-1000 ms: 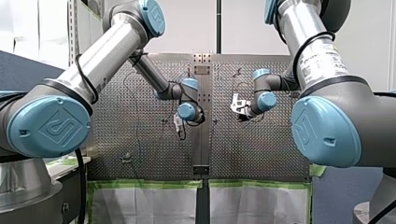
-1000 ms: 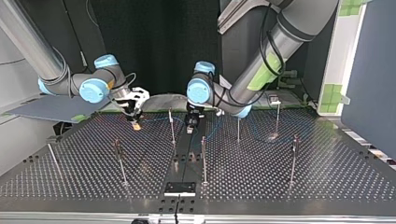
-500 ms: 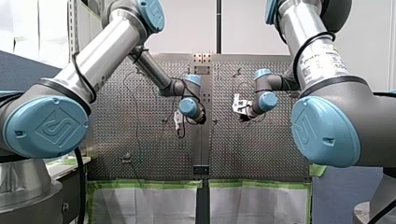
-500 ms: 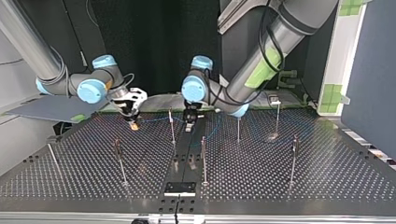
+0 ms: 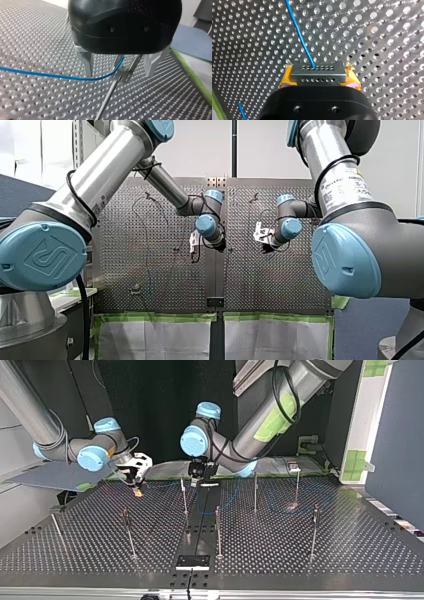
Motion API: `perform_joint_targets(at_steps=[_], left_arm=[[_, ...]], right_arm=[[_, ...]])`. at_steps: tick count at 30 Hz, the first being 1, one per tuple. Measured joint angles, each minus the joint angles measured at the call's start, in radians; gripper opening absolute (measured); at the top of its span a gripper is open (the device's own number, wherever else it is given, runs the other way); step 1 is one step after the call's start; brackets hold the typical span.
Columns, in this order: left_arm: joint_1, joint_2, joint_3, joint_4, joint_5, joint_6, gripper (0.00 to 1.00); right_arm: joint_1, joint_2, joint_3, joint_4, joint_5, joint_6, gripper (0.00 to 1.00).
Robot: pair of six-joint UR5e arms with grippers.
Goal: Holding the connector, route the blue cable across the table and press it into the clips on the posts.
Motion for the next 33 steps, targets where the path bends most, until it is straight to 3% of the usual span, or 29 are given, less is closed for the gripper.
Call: perform_joint_targets(at_steps=[5, 12, 17, 21, 33], left_arm=[[-0.038, 0.024, -0.009, -0.018, -0.035, -0.004, 1.00], [-0.111, 0.025, -0.005, 0.042, -0.098, -0.049, 1.00], [-0.159, 0.001, 0.018, 0.071, -0.110, -0.064, 1.00], [-0.192, -0.038, 0.057, 0.050, -0.129, -0.071, 1.00], [-0.199, -0.152, 0.174, 0.005, -0.185, -0.112, 1.00]], right_arm=[[-0.010, -0.001, 0.000, 0.013, -0.001, -0.002, 0.00], [-0.023, -0.003, 0.000, 0.017, -0.003, -0.003, 0.00], [-0.036, -0.013, 0.000, 0.019, -0.011, -0.003, 0.00], [-0.041, -0.026, 0.000, 0.025, -0.015, -0.005, 0.00], [-0.042, -0.044, 0.009, 0.040, -0.017, -0.018, 0.00]])
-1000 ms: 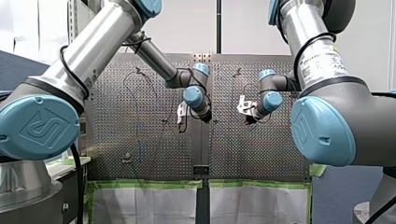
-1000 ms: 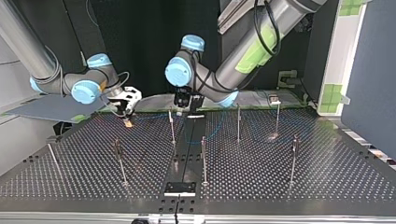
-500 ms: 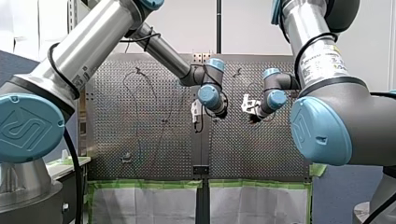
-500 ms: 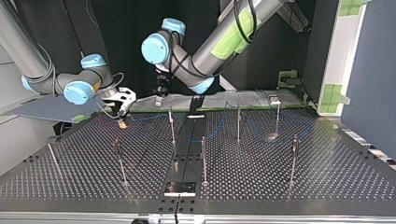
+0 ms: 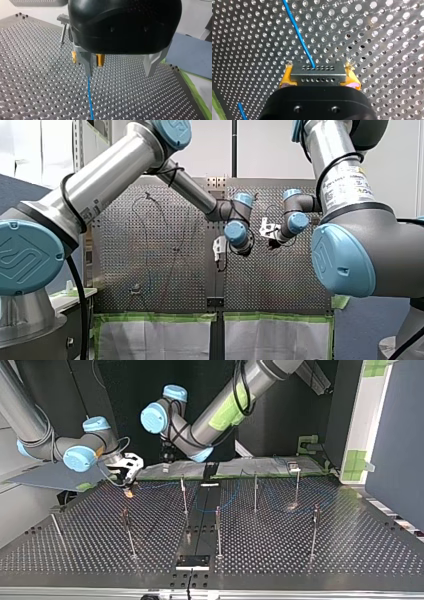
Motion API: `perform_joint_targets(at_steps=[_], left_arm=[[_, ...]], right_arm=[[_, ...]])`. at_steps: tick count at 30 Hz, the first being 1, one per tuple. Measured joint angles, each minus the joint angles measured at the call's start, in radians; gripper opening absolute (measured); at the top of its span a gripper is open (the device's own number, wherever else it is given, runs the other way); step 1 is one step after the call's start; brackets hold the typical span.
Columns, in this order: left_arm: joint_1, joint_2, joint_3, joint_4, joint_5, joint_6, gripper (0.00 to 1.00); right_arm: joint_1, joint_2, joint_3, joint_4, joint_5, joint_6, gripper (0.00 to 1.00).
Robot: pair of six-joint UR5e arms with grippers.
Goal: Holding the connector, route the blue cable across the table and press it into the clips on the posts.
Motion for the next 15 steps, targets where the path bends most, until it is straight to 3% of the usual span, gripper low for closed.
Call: perform_joint_targets(at_steps=[6, 15], left_arm=[[-0.010, -0.060, 0.061, -0.029, -0.030, -0.004, 1.00], [-0.016, -0.095, 0.144, 0.017, -0.090, -0.012, 1.00]], right_arm=[[0.002, 0.000, 0.000, -0.001, 0.000, 0.002, 0.00], [0.003, 0.001, 0.001, -0.002, 0.000, 0.005, 0.00]])
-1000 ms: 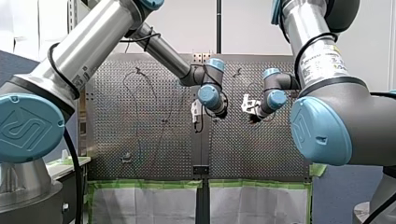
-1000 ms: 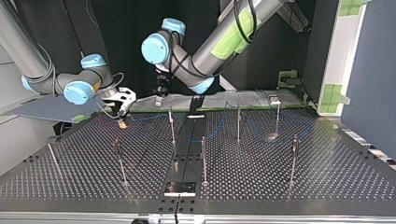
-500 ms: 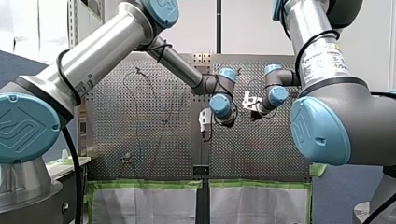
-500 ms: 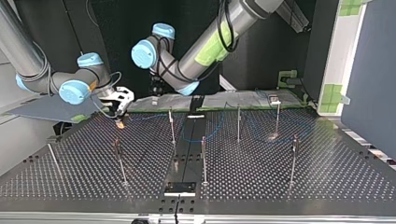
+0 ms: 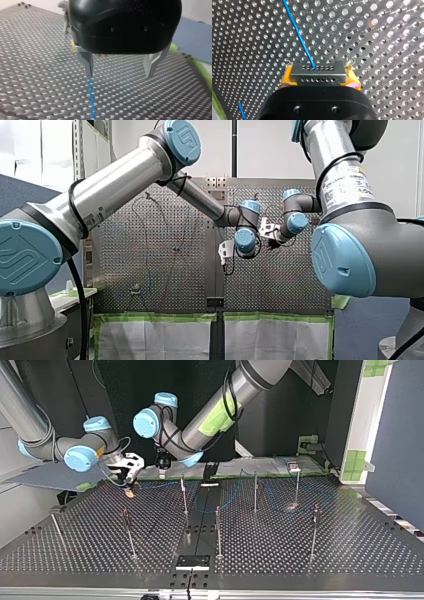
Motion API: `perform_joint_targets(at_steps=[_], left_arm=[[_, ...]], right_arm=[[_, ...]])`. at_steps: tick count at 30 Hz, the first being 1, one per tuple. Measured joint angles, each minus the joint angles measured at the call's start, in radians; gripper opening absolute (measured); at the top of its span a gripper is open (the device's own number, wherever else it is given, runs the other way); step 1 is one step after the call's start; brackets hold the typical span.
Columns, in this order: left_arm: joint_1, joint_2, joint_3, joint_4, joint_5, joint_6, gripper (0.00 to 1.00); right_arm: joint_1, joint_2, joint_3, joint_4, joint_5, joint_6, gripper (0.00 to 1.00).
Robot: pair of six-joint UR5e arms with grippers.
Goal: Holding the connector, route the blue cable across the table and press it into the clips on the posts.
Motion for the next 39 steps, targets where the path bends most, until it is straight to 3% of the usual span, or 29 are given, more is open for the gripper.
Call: perform_joint_targets(at_steps=[7, 13, 21, 28, 39], left_arm=[[0.015, -0.002, 0.063, 0.029, -0.006, -0.002, 1.00], [0.044, -0.002, 0.073, 0.027, 0.020, -0.010, 1.00], [0.048, -0.006, 0.070, -0.001, 0.049, -0.020, 1.00], [0.035, -0.057, 0.114, -0.034, 0.048, -0.042, 1.00], [0.047, -0.137, 0.201, -0.037, 0.026, -0.056, 1.00]], right_arm=[[0.004, 0.000, 0.000, -0.001, 0.000, 0.000, 0.00], [0.004, 0.000, 0.000, -0.001, 0.000, 0.001, 0.00], [0.001, 0.000, 0.000, -0.003, 0.000, 0.001, 0.00], [0.002, 0.000, 0.000, -0.003, 0.000, 0.001, 0.00], [0.005, 0.000, -0.001, -0.003, -0.003, 0.001, 0.00]])
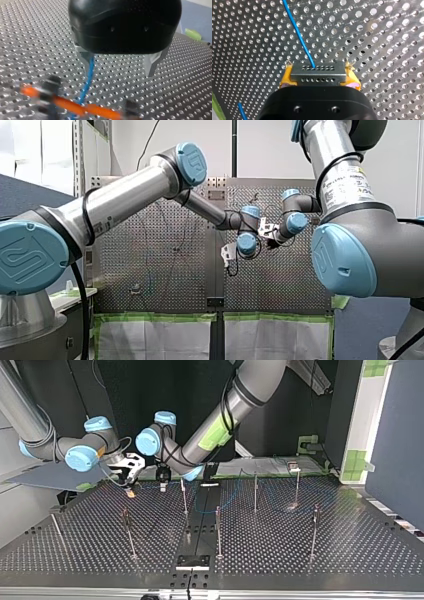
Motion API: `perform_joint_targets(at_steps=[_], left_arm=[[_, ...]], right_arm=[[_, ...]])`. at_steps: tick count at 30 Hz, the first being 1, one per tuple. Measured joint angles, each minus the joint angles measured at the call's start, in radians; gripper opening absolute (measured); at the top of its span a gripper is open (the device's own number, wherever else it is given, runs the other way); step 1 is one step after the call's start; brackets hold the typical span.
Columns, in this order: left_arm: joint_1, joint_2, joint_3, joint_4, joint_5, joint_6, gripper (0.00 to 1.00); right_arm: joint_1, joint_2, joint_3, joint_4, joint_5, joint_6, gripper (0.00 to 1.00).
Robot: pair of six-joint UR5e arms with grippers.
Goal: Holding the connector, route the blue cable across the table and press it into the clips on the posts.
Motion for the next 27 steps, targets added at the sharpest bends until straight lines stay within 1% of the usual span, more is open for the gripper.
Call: perform_joint_targets(at_steps=[4, 12, 13, 14, 15, 16, 17, 19, 20, 21, 22, 23, 24, 27], left_arm=[[-0.001, -0.015, 0.004, -0.004, 0.005, -0.005, 1.00], [-0.003, -0.019, 0.004, -0.005, 0.007, -0.010, 1.00], [-0.003, -0.019, 0.005, -0.005, 0.007, -0.010, 0.89], [-0.004, -0.019, 0.005, -0.004, 0.007, -0.011, 0.89], [-0.004, -0.019, 0.005, -0.003, 0.007, -0.010, 0.76], [-0.005, -0.019, 0.005, -0.002, 0.006, -0.010, 0.57], [-0.005, -0.019, 0.005, -0.001, 0.006, -0.009, 0.57], [-0.005, -0.019, 0.006, 0.002, 0.003, -0.009, 0.32], [-0.006, -0.019, 0.006, 0.003, 0.002, -0.008, 0.32], [-0.006, -0.019, 0.006, 0.004, -0.001, -0.008, 0.14], [-0.006, -0.019, 0.006, 0.005, -0.003, -0.008, 0.04], [-0.007, -0.019, 0.006, 0.005, -0.005, -0.008, 0.04], [-0.007, -0.019, 0.008, 0.006, -0.008, -0.007, 0.00], [-0.007, -0.019, 0.014, 0.004, -0.012, -0.008, 0.00]], right_arm=[[0.001, 0.000, 0.000, 0.000, 0.000, 0.000, 0.00], [0.001, 0.000, 0.000, 0.001, 0.000, 0.000, 0.00], [0.001, 0.000, 0.000, 0.001, 0.000, 0.000, 0.00], [0.001, 0.000, 0.000, 0.001, 0.000, 0.000, 0.00], [0.001, 0.000, 0.000, 0.001, 0.000, 0.000, 0.00], [0.001, 0.000, 0.000, 0.001, 0.000, 0.001, 0.00], [0.002, 0.000, 0.000, 0.001, 0.000, 0.001, 0.00], [0.003, 0.000, 0.000, 0.001, 0.000, 0.001, 0.00], [0.003, 0.000, 0.000, 0.001, 0.000, 0.001, 0.00], [0.003, 0.000, 0.000, 0.001, 0.000, 0.001, 0.00], [0.003, 0.000, 0.000, 0.001, 0.000, 0.001, 0.00], [0.003, 0.000, 0.000, 0.001, 0.000, 0.001, 0.00], [0.003, 0.000, 0.000, 0.001, 0.000, 0.000, 0.00], [0.004, -0.001, 0.000, 0.004, 0.000, -0.002, 0.00]])
